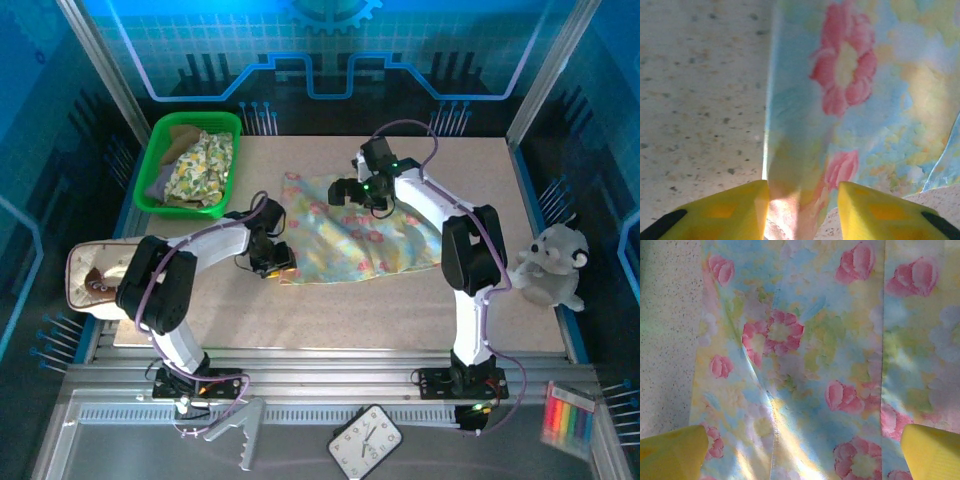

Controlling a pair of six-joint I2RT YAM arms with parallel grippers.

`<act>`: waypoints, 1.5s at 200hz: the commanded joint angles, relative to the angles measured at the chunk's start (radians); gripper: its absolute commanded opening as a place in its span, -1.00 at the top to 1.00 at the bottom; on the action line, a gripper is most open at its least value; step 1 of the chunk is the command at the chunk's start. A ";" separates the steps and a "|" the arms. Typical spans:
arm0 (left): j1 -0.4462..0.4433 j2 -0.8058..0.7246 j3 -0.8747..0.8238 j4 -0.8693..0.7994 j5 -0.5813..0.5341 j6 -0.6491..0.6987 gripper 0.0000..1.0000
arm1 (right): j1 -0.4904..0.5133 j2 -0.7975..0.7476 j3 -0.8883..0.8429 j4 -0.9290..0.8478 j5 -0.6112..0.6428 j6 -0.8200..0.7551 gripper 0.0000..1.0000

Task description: Fold and stack the skirts

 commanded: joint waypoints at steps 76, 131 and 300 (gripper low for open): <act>-0.042 0.006 0.051 -0.118 -0.147 0.026 0.83 | 0.001 0.022 0.022 -0.001 -0.014 0.018 -1.00; -0.061 -0.142 -0.144 0.150 0.021 -0.066 1.00 | 0.031 0.108 0.053 0.015 -0.172 0.080 -1.00; -0.062 -0.291 -0.667 0.733 0.167 -0.150 1.00 | 0.378 0.689 0.895 -0.309 0.514 0.157 -0.34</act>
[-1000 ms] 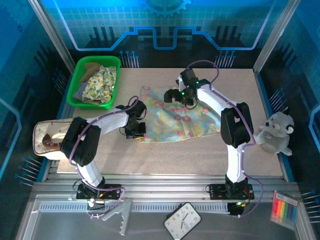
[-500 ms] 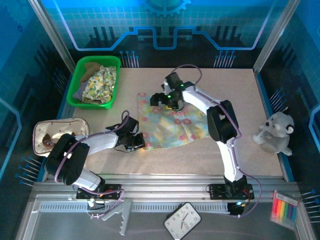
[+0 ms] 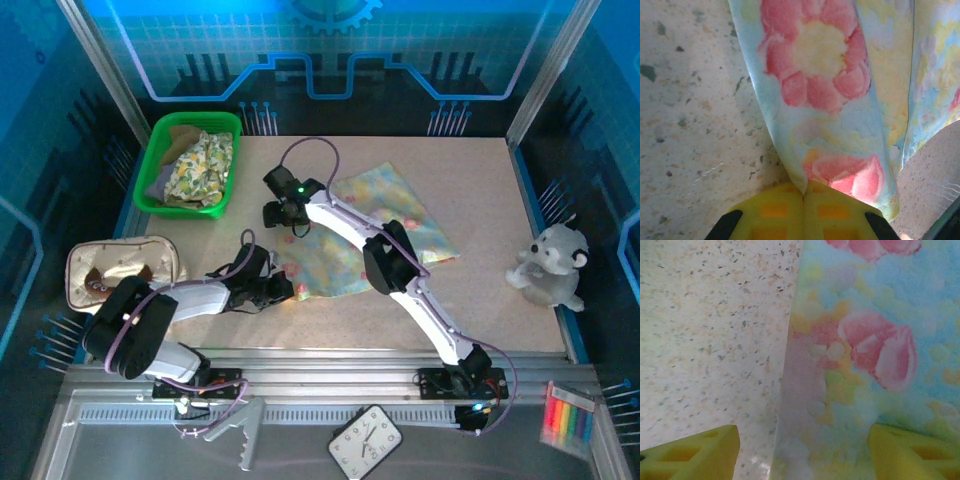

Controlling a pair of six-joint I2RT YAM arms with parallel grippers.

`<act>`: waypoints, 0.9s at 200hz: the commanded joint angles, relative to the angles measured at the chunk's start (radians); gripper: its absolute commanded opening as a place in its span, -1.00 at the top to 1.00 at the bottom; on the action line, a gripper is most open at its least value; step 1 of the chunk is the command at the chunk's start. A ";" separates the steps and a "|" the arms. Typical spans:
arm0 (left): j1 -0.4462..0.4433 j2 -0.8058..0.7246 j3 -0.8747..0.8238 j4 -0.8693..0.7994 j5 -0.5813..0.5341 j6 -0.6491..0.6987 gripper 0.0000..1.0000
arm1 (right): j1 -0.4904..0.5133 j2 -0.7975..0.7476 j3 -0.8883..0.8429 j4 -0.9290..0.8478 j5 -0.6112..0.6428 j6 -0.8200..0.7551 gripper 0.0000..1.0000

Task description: Fold and stack the skirts

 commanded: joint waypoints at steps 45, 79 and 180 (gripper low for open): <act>-0.004 -0.009 -0.077 0.041 0.022 -0.018 1.00 | 0.026 0.148 0.174 -0.240 0.205 -0.093 -0.12; -0.004 -0.060 -0.059 0.007 0.016 0.009 1.00 | 0.031 0.114 0.181 -0.227 0.195 -0.133 0.29; -0.003 -0.156 -0.060 -0.047 0.010 0.040 1.00 | 0.021 -0.056 0.104 -0.146 0.123 -0.133 -0.16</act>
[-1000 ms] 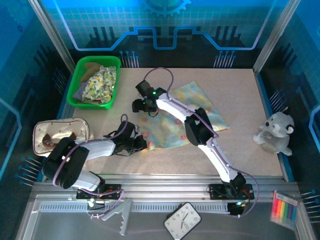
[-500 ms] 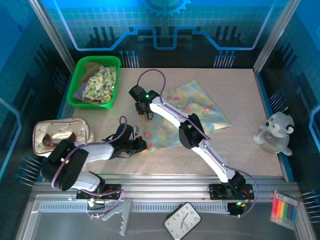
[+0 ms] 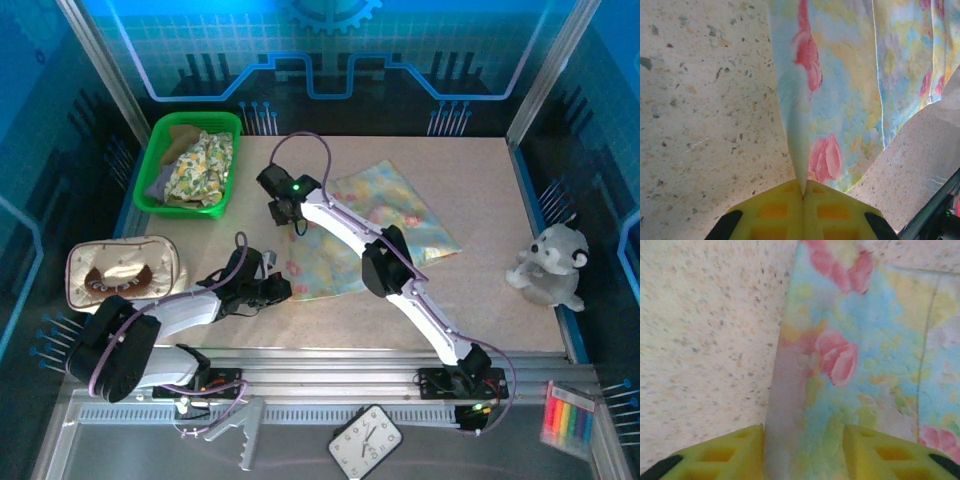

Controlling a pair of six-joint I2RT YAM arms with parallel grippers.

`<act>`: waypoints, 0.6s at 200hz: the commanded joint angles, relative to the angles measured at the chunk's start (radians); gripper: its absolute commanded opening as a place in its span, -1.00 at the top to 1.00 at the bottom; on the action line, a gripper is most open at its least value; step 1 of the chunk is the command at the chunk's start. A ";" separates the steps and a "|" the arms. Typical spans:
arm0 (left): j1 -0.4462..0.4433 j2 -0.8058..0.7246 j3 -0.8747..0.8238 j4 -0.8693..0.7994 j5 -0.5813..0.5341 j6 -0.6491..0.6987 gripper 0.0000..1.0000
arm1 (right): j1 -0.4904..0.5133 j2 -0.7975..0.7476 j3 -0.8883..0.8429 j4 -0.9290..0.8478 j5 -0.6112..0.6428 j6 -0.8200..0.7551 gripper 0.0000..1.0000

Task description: Fold and stack the skirts

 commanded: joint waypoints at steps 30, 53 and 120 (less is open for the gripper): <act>-0.003 -0.025 -0.040 -0.017 0.012 0.025 1.00 | 0.003 -0.030 -0.010 -0.001 -0.059 0.042 -0.24; -0.003 -0.022 -0.068 0.011 0.007 0.022 1.00 | 0.007 -0.017 -0.009 0.009 -0.129 0.042 -0.08; -0.003 0.038 -0.112 0.084 0.009 0.012 1.00 | 0.038 0.065 0.023 -0.002 -0.169 0.066 0.08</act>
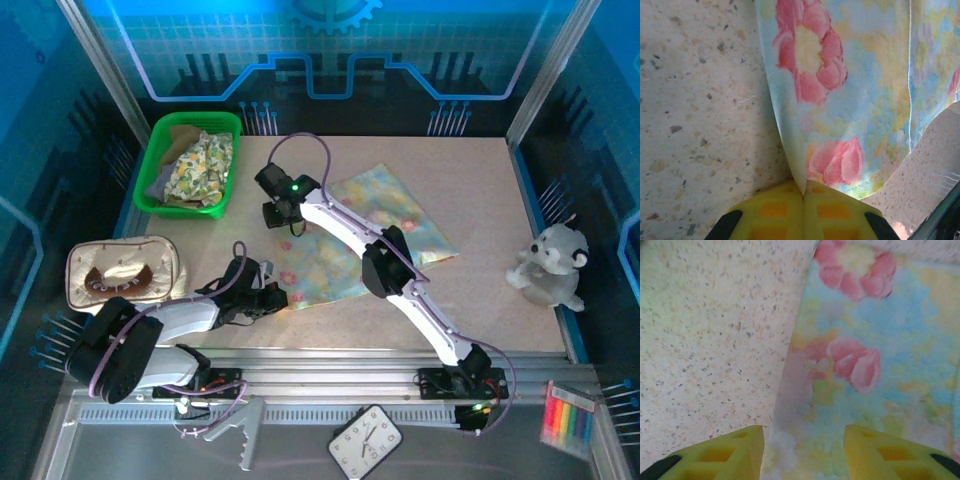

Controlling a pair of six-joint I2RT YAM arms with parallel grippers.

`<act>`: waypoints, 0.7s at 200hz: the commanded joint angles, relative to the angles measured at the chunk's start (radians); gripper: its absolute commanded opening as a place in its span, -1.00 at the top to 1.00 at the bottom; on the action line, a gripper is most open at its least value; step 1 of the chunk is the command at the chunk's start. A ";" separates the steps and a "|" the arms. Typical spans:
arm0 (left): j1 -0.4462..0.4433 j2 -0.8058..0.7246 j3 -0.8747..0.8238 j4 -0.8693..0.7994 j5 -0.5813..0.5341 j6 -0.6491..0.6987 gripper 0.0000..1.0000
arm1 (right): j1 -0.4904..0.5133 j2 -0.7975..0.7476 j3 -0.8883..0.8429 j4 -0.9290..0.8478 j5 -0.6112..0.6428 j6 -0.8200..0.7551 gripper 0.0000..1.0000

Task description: Fold and stack the skirts

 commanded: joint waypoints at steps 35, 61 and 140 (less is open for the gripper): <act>-0.003 0.055 -0.019 0.044 0.011 0.007 1.00 | 0.032 0.070 0.029 -0.015 -0.043 0.014 0.12; -0.003 0.063 -0.014 0.044 0.015 0.008 1.00 | 0.044 0.084 0.031 -0.018 -0.028 0.003 0.15; -0.003 0.036 0.006 0.008 0.020 0.021 1.00 | 0.052 0.121 0.090 -0.076 0.053 -0.028 0.73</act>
